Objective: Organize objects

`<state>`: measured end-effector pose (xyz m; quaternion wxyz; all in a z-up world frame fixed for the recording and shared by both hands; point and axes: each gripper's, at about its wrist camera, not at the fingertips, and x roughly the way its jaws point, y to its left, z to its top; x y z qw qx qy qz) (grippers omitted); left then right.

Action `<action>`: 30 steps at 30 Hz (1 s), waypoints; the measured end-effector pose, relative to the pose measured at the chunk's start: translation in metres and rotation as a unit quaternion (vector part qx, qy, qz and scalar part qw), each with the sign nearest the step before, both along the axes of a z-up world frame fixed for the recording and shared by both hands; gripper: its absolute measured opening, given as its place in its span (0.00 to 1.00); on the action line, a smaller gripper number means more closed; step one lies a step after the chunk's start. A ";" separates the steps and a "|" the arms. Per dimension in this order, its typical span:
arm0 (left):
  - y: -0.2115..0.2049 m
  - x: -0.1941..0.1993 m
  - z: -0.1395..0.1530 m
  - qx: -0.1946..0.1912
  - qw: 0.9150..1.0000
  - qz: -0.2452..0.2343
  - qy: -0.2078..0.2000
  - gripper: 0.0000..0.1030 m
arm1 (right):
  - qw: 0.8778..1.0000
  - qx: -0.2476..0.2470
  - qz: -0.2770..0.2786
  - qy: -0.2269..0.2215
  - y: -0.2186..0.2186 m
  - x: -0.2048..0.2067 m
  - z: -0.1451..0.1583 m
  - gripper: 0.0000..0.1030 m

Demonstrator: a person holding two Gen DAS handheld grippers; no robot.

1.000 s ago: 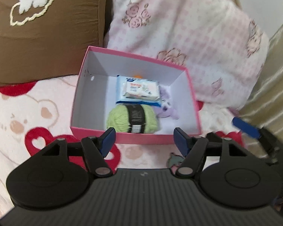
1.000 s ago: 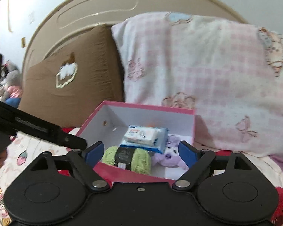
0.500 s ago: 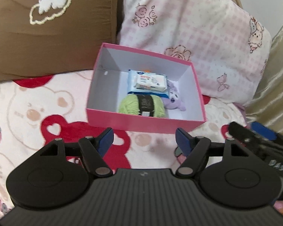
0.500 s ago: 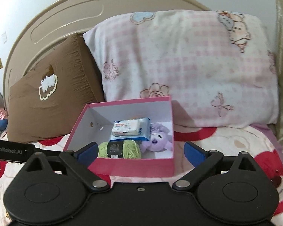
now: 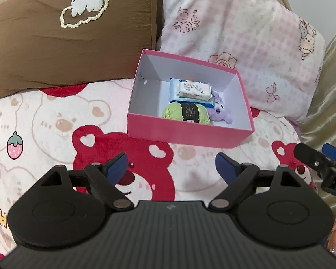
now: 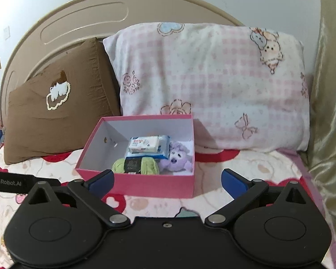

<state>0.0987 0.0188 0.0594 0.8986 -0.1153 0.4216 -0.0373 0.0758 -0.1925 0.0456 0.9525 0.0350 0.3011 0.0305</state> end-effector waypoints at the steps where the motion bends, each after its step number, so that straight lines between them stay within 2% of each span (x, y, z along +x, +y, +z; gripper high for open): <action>1: -0.001 -0.003 0.000 0.004 1.000 -0.002 -0.004 0.87 | 1.000 0.004 0.001 0.002 0.000 -0.003 0.000 1.00; 3: -0.004 -0.008 0.001 0.014 1.000 -0.002 -0.011 0.96 | 1.000 0.005 0.001 0.007 0.002 -0.007 -0.002 1.00; 6: -0.007 -0.014 0.000 0.026 1.000 -0.006 -0.014 1.00 | 1.000 -0.005 0.004 0.019 0.006 -0.011 -0.004 1.00; 11: -0.013 -0.013 -0.007 0.058 0.998 -0.016 0.015 1.00 | 0.999 -0.027 0.017 0.042 0.015 -0.015 -0.010 1.00; 14: -0.011 -0.014 -0.011 0.048 0.998 -0.014 0.032 1.00 | 0.998 -0.043 0.019 0.049 0.021 -0.017 -0.011 1.00; 18: -0.012 -0.022 -0.007 0.073 0.997 -0.005 0.028 1.00 | 0.997 -0.037 0.029 0.066 0.025 -0.018 -0.014 1.00; 22: -0.015 -0.028 -0.008 0.101 0.994 -0.007 0.037 1.00 | 0.995 -0.056 0.037 0.077 0.037 -0.020 -0.018 1.00; 30: -0.017 -0.031 -0.010 0.103 0.993 -0.002 0.051 1.00 | 0.993 -0.042 0.042 0.100 0.037 -0.021 -0.023 1.00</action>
